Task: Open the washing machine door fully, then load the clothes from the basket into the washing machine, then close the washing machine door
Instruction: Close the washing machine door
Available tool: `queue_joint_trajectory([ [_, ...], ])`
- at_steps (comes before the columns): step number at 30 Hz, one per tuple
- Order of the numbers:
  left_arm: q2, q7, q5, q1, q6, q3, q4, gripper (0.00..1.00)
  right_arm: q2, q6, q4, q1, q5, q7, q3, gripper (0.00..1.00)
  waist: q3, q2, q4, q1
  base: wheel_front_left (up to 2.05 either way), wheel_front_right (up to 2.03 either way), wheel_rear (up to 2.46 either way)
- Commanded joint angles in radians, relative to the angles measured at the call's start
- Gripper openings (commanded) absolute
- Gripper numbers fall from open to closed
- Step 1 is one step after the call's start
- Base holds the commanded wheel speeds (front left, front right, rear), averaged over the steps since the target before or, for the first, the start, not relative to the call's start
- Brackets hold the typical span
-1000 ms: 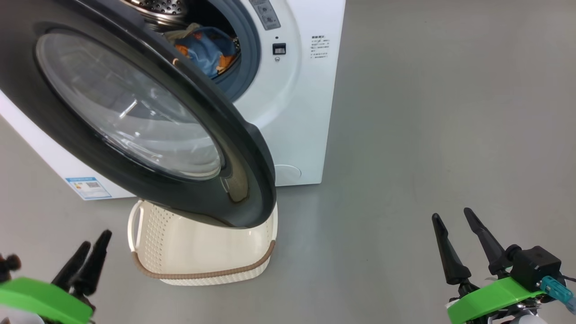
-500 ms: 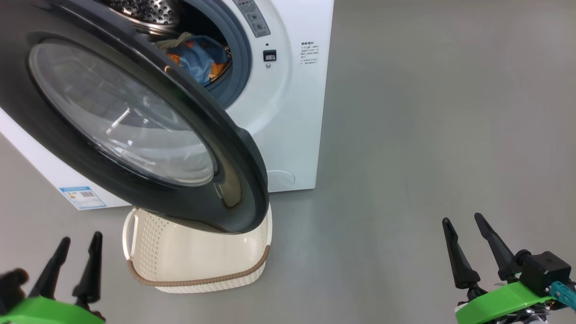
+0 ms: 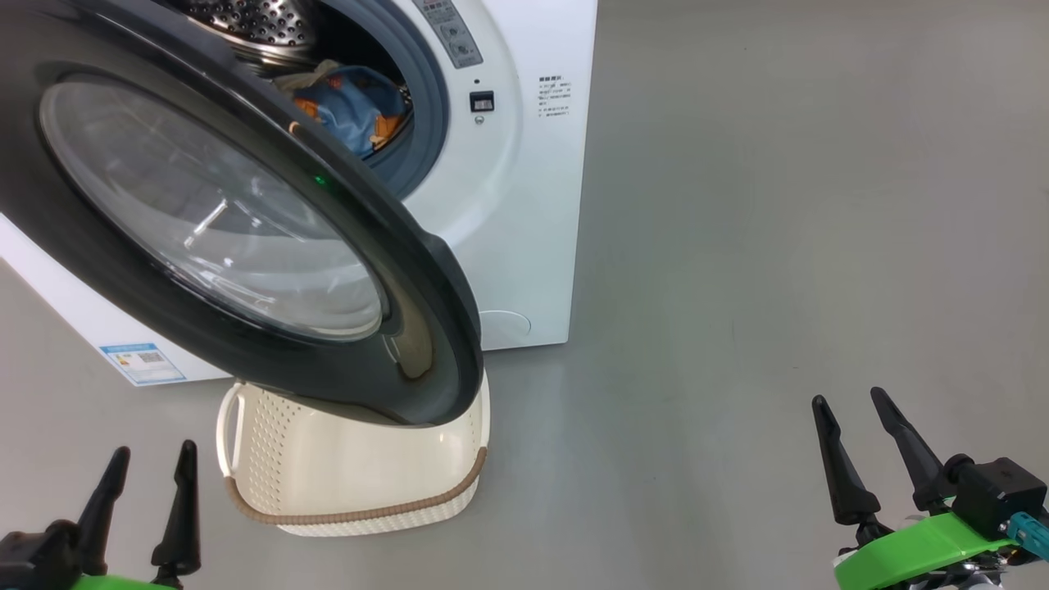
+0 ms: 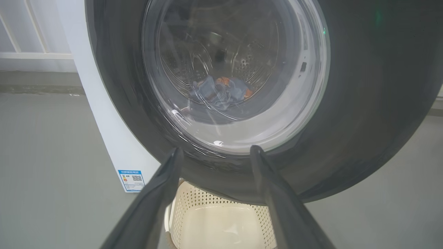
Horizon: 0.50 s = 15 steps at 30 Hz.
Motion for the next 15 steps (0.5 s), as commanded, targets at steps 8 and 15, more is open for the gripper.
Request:
queue_joint_trajectory([
  [8, -0.012, -0.007, 0.032, -0.006, -0.003, 0.059, -0.005, 1.00, -0.013, 0.002, -0.019, -0.002, -0.006, -0.005, 0.013, 1.00, 0.006, 0.0000, -0.002, 0.0000, 0.00, 0.00, 0.00],
  [15, -0.013, -0.007, 0.038, -0.009, -0.003, 0.058, -0.003, 1.00, -0.010, 0.002, -0.018, -0.004, -0.008, -0.005, 0.010, 1.00, 0.008, 0.0000, 0.001, 0.0000, 0.00, 0.00, 0.00],
])
